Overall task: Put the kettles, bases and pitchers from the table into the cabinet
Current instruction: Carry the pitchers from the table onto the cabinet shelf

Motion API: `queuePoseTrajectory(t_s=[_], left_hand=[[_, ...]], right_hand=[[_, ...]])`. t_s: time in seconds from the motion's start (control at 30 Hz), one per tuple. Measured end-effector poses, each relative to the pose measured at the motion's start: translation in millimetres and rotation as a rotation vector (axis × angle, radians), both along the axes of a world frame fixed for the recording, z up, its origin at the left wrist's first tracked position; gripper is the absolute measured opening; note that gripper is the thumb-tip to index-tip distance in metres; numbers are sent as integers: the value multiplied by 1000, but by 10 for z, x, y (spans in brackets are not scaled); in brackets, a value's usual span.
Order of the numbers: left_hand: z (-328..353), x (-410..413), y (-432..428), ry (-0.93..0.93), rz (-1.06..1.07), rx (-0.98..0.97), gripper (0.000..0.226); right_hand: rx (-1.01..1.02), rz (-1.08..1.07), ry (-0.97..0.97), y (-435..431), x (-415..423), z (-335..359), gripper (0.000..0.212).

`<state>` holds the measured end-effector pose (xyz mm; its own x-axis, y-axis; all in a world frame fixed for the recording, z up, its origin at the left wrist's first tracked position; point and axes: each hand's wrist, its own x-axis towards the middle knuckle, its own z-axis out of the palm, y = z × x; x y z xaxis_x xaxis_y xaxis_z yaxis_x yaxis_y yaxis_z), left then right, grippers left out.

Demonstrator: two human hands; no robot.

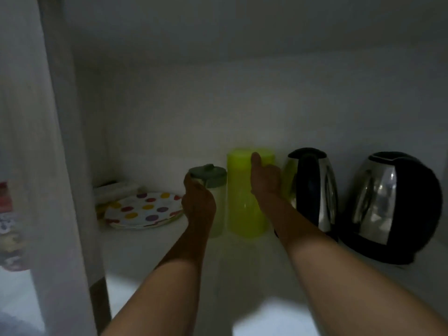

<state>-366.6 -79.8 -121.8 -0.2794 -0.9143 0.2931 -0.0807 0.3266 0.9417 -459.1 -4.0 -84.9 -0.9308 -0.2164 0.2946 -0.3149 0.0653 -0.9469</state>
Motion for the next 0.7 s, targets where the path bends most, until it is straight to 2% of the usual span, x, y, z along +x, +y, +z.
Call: queuePoseTrajectory(t_s=[0.17,0.3,0.37,0.47,0.53,0.7], left_hand=[[58,-516,-269,12,-78,62,48],[41,-734,-391,-22,-92,2,52],[56,-775,-429,-33,-117,45,51],[87,-723,-376,-112,-122,116,56],[68,-607,-278,-206,-89,146,63],[-28,-155,153,-291,-65,42,52]], right_hand=[[-43,28,-13,-301,-453,-6,58],[-24,30,2,-291,-712,-27,57],[7,69,-31,-239,-779,24,66],[91,90,-70,-135,-764,77,77],[164,71,-55,-55,-677,41,77],[265,14,13,329,-184,-37,74]])
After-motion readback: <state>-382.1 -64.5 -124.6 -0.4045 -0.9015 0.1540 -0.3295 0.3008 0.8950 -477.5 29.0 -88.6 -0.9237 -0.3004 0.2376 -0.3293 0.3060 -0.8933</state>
